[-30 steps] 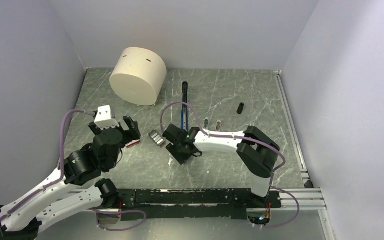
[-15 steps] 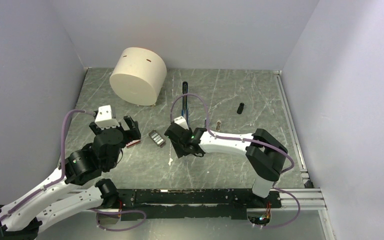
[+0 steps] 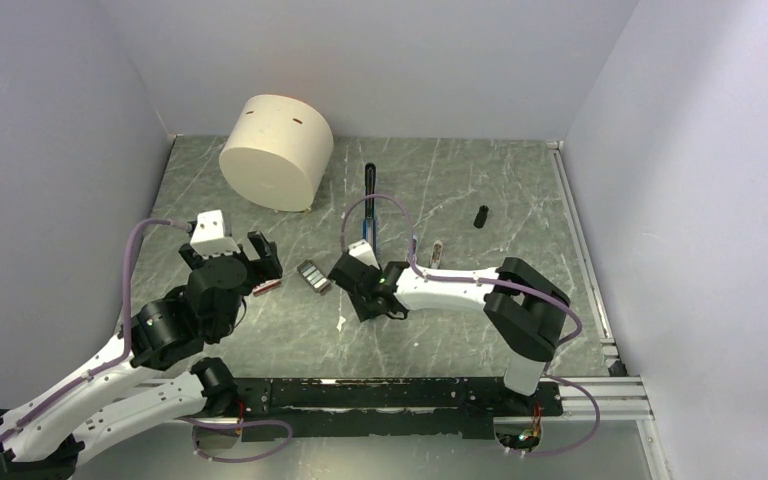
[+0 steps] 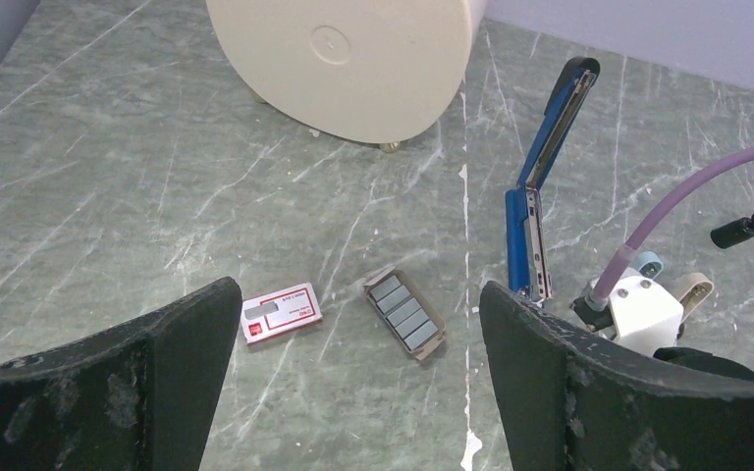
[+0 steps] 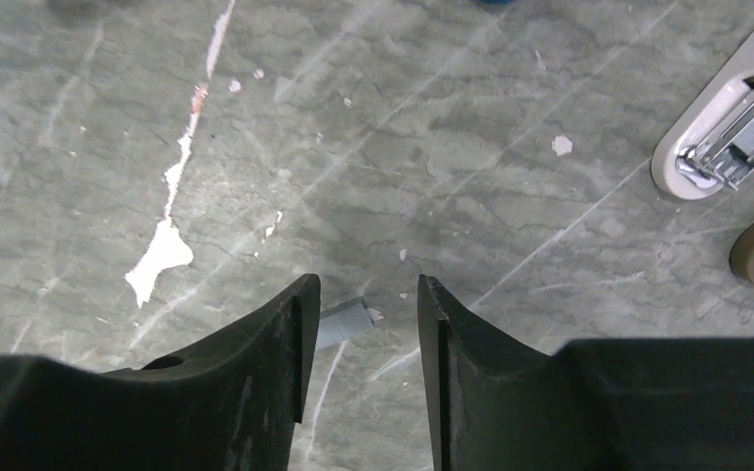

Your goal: Load the staples into the stapler

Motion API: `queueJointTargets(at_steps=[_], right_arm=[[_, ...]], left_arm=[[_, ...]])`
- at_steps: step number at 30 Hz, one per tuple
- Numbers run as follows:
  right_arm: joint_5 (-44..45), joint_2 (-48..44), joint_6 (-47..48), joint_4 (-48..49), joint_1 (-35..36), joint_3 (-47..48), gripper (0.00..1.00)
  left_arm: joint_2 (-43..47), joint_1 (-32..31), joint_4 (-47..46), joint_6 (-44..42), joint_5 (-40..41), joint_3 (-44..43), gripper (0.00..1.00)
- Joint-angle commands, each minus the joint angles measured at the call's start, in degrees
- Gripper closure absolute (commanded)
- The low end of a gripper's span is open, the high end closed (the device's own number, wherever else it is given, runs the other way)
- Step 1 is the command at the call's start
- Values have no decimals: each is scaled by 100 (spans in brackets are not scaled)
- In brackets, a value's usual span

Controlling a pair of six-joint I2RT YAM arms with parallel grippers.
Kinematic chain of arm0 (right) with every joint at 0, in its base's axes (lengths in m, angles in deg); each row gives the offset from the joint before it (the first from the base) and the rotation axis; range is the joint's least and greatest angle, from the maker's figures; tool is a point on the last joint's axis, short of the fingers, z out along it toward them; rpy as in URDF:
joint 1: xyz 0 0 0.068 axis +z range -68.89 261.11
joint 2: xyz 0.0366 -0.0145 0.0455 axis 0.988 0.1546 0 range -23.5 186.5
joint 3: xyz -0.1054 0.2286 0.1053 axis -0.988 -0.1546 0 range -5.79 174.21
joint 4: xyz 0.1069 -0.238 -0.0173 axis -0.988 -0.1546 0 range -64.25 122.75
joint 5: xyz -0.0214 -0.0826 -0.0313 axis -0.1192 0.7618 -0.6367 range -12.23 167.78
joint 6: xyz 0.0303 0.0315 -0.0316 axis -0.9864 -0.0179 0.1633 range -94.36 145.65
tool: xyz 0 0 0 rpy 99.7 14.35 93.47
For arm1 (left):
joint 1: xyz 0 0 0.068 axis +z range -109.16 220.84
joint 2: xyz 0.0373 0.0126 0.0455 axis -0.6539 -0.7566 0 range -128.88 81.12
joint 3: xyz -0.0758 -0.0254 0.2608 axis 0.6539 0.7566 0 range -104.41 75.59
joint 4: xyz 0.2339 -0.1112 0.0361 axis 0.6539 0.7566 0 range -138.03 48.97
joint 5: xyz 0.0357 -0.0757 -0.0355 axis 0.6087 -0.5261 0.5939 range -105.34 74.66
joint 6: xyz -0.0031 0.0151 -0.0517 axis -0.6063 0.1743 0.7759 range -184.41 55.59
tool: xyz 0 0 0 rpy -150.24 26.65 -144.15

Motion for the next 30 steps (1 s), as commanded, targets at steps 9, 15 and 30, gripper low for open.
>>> queueJointTargets(at_steps=[9,15,30], right_arm=[[-3,37,-74,87,55,-279,52],[-128,-59,-84,37,63,-400,51],[-282,-299,-212,40,63,-680,55]], left_arm=[[55,-18,-144,-30,-57,-78,5],[81,-18,-134,-17,-50,-68,5],[86,-16,-115,-12,-44,-78,5]])
